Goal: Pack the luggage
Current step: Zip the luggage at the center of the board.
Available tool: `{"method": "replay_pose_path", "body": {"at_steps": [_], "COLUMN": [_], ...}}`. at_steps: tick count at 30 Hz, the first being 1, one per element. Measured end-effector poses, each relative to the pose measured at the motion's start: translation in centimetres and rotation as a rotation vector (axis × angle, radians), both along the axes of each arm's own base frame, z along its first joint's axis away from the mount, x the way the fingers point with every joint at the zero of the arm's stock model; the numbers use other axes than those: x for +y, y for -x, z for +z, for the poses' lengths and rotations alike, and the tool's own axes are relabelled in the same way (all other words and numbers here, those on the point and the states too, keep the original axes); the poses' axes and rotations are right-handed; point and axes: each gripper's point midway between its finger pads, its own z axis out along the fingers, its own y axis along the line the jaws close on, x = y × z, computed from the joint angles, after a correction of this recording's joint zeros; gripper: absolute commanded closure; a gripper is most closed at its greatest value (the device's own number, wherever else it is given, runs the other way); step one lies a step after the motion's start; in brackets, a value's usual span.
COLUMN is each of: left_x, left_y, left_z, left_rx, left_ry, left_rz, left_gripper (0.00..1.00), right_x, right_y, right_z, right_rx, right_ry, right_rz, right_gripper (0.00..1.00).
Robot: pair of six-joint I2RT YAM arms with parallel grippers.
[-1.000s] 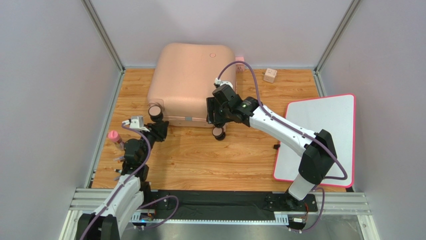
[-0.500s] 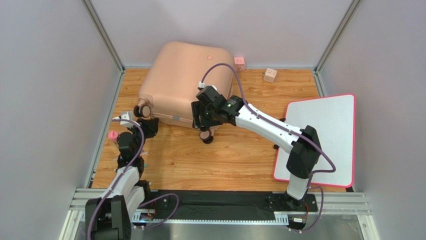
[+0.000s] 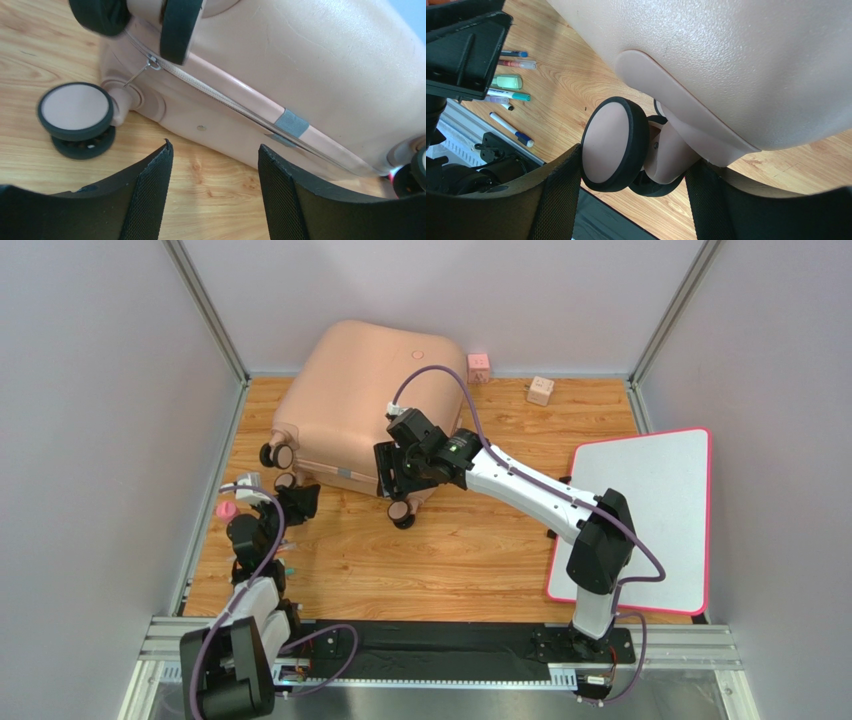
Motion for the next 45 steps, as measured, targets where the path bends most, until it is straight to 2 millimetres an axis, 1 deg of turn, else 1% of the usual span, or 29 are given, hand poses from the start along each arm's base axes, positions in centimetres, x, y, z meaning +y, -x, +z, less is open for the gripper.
{"method": "replay_pose_path", "body": {"at_steps": [3,5,10,13,15,16,18,20,22,27,30,35,43,45], "left_x": [-0.1,0.0,0.0,0.8,1.4,1.6,1.5,1.2,1.1,1.3,1.5,2.0,2.2,2.2], "left_y": [-0.1,-0.4,-0.8,-1.0,-1.2,-1.2,-1.3,-1.5,-1.7,-2.6,-3.4,-4.8,-5.7,-6.0], "left_z": [-0.9,-1.0,0.4,0.9,0.3,-0.5,-2.3,-3.2,-2.7,0.3,1.1,0.1,-0.6,-0.6], "left_rx": [0.019,0.013,-0.052,-0.080,-0.067,-0.040,0.026,0.069,0.056,-0.043,-0.064,-0.030,-0.012,-0.011], "left_ry": [0.041,0.067,0.076,0.079,0.095,0.117,0.159,0.187,0.183,0.137,0.127,0.139,0.130,0.129], "left_rz": [-0.026,-0.030,-0.051,-0.035,-0.024,-0.020,-0.033,-0.054,-0.069,-0.093,-0.100,-0.110,-0.126,-0.130], "left_gripper": [0.32,0.32,0.34,0.35,0.36,0.37,0.39,0.39,0.40,0.40,0.41,0.42,0.43,0.46], "right_x": [-0.4,-0.6,-1.1,-1.3,-1.3,-1.3,-1.3,-1.3,-1.3,-1.3,-1.3,-1.3,-1.3,-1.3], "right_y": [-0.4,-0.7,-1.4,-1.6,-1.7,-1.7,-1.7,-1.6,-1.6,-1.6,-1.6,-1.6,-1.6,-1.6], "right_z": [0.0,0.0,0.0,0.1,0.2,0.2,0.2,0.2,0.2,0.1,0.0,0.1,0.0,0.0], "right_rx": [0.008,0.010,0.004,-0.001,-0.004,-0.004,-0.003,-0.003,-0.002,0.001,0.002,0.000,0.002,0.002], "right_ry": [-0.003,-0.005,-0.005,-0.006,-0.006,-0.007,-0.007,-0.008,-0.009,-0.010,-0.011,-0.012,-0.014,-0.015], "right_rz": [0.002,0.005,-0.002,-0.005,-0.003,-0.001,0.002,0.006,0.010,0.012,0.013,0.017,0.022,0.022], "right_gripper": [1.00,1.00,1.00,1.00,1.00,1.00,1.00,1.00,1.00,1.00,1.00,1.00,1.00,1.00]}}
